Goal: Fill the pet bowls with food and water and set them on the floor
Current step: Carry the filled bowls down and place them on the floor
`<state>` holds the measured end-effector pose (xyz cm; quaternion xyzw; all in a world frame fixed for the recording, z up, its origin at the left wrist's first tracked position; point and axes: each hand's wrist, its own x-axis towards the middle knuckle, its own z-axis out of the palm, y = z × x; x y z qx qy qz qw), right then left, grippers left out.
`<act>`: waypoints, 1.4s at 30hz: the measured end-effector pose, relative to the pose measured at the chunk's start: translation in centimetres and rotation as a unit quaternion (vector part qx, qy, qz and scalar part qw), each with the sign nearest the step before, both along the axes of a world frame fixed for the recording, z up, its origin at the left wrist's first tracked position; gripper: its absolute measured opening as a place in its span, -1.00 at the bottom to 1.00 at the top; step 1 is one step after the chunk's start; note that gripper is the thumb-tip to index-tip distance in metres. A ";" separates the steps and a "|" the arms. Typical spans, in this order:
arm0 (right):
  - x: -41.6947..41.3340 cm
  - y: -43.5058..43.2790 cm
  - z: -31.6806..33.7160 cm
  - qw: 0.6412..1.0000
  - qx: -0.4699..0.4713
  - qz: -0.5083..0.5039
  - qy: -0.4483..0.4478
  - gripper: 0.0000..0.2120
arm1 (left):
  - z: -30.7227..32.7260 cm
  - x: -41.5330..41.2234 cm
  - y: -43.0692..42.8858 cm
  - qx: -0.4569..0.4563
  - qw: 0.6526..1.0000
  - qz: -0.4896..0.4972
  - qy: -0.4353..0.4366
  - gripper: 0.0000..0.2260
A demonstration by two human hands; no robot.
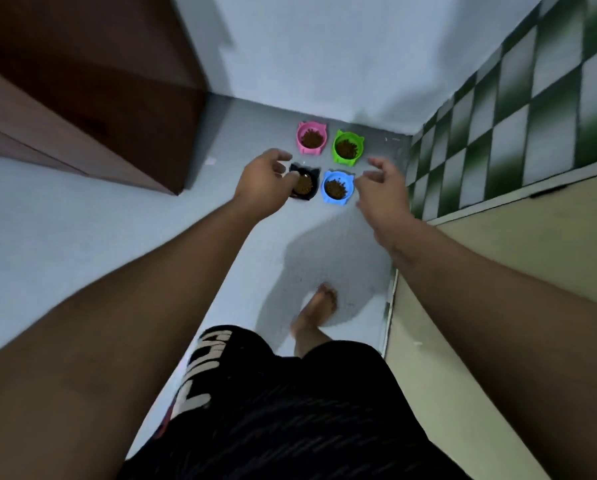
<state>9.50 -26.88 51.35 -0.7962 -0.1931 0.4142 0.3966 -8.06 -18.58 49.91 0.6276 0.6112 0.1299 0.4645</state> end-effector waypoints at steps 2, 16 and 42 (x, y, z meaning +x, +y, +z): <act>-1.4 -1.1 2.1 1.000 0.019 -0.006 -0.009 -0.63 | 1.7 -1.6 -1.5 0.013 0.999 -0.004 -0.032 -0.71; -13.6 -16.1 7.0 0.987 0.059 -0.124 -0.078 -0.62 | 9.0 -9.9 -12.9 0.027 0.987 -0.133 -0.091 -0.79; -28.3 -84.7 15.4 0.736 0.077 -0.640 -0.208 -0.64 | 17.8 -7.7 -74.5 -0.028 0.736 -0.638 -0.224 -0.85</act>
